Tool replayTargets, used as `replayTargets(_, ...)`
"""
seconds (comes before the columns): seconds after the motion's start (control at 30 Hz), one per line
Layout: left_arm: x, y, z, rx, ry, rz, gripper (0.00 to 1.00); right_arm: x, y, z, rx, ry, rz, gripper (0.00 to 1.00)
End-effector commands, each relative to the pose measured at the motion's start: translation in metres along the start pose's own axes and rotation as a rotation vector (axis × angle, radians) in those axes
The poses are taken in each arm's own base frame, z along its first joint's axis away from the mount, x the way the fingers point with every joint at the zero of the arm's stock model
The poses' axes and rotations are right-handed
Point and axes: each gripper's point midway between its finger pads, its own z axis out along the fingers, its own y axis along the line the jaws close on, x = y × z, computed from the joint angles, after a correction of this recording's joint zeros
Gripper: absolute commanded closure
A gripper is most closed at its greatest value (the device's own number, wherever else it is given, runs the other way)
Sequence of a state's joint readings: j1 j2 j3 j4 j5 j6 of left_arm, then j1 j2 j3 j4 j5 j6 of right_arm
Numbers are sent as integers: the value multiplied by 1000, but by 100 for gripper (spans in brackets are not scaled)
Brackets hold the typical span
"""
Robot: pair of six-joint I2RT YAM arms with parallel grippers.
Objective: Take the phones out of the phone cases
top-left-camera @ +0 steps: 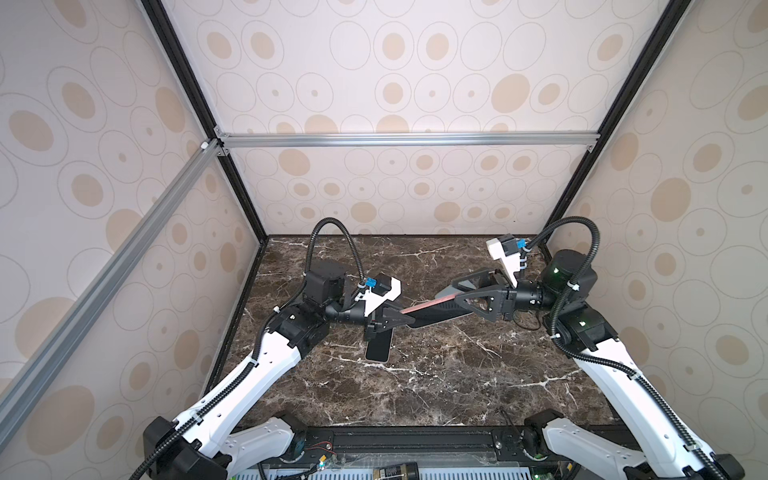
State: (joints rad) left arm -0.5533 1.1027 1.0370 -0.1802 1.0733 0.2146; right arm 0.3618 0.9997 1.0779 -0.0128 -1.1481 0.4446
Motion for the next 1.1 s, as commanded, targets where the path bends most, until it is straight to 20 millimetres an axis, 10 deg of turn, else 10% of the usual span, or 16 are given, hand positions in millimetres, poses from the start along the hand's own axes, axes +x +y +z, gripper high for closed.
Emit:
replayTargets(0.0, -27, -6, -9, 21, -57, 113, 100, -5, 14, 5, -30, 0, -94, 35)
replayTargets(1.07, -30, -14, -16, 26, -102, 122, 100, -9, 24, 18, -69, -86, -26, 62)
